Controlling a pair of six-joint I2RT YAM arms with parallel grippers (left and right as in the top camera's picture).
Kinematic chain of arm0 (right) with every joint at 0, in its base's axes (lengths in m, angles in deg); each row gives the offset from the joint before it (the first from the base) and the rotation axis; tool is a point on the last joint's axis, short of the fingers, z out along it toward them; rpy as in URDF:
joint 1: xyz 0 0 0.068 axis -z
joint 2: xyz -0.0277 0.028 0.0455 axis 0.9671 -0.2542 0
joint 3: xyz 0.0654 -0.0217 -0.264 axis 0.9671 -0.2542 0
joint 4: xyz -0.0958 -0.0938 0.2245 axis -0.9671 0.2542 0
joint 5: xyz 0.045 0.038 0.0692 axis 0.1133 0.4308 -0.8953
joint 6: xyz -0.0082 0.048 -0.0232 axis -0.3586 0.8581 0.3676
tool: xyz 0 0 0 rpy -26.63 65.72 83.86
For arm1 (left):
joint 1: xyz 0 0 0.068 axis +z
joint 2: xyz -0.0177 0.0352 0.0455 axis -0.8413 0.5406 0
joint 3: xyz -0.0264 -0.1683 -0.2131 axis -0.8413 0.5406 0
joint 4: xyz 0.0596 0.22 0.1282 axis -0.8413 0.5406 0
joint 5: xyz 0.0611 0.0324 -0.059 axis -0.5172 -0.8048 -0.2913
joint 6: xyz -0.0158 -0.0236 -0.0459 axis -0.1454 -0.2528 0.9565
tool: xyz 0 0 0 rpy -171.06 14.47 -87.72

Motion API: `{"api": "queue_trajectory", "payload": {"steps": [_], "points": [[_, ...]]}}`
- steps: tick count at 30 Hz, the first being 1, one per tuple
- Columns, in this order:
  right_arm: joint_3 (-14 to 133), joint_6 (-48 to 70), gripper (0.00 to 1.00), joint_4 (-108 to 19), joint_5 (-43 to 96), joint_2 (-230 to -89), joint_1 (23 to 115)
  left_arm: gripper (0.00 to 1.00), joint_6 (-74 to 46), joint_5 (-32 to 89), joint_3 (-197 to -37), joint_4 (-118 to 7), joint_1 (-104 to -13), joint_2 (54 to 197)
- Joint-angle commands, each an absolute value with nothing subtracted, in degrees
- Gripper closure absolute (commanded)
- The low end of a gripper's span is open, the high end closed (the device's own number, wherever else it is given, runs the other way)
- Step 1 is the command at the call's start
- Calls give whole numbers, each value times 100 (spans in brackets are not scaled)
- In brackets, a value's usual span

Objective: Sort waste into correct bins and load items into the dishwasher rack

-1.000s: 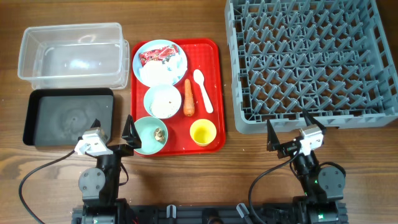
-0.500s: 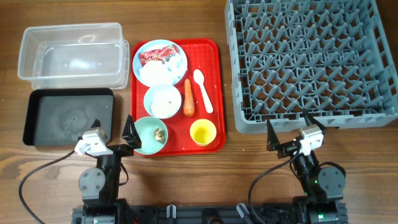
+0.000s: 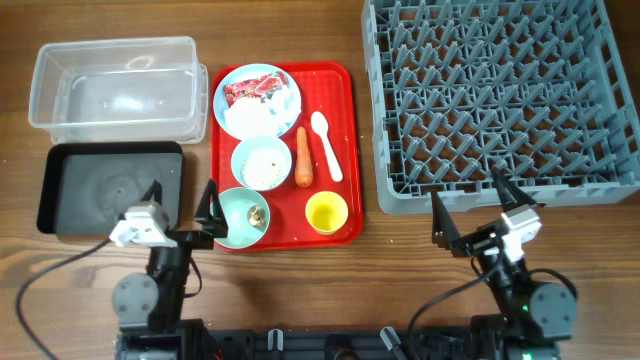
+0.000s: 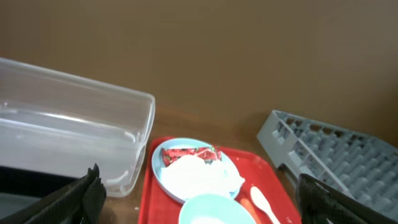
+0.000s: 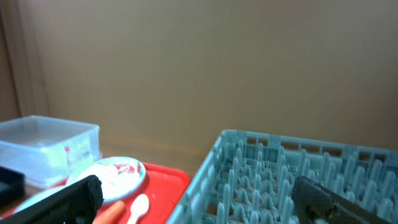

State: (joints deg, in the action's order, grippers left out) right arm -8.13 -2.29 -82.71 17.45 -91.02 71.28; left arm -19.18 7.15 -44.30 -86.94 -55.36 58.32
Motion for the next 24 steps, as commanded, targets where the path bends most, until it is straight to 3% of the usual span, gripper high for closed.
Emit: {"api": "queue_trajectory", "payload": {"steps": [1,12,20,24], "points": [[345,-126,0,-7860,1498,-9685,7100,0,-2036,846,-5785,-8334,-5551,6785],[3169,-795,0,-6525,1518,-12181,7100,0,-2445,875,-9982,-6845,-5650,10927],[4896,-793,0,-4556,1268,-14236,7100,0,-2952,741,-13654,-4240,-6310,14166],[5121,-557,0,-4250,121,-14841,7100,0,-2945,857,-14128,-3029,-6561,15362]]}}
